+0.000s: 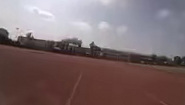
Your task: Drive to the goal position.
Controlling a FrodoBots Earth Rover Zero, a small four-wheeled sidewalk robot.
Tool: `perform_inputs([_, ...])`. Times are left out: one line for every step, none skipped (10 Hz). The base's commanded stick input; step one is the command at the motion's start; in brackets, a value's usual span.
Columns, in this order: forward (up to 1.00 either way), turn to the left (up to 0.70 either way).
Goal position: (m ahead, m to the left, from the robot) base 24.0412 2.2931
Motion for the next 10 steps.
perform_inputs([0.7, 0.0])
perform_inputs([0.7, 0.0])
perform_inputs([0.7, 0.0])
perform_inputs([0.7, 0.0])
perform_inputs([0.7, 0.0])
perform_inputs([0.7, 0.0])
perform_inputs([0.7, 0.0])
perform_inputs([0.7, 0.0])
perform_inputs([0.7, 0.0])
perform_inputs([0.7, 0.0])
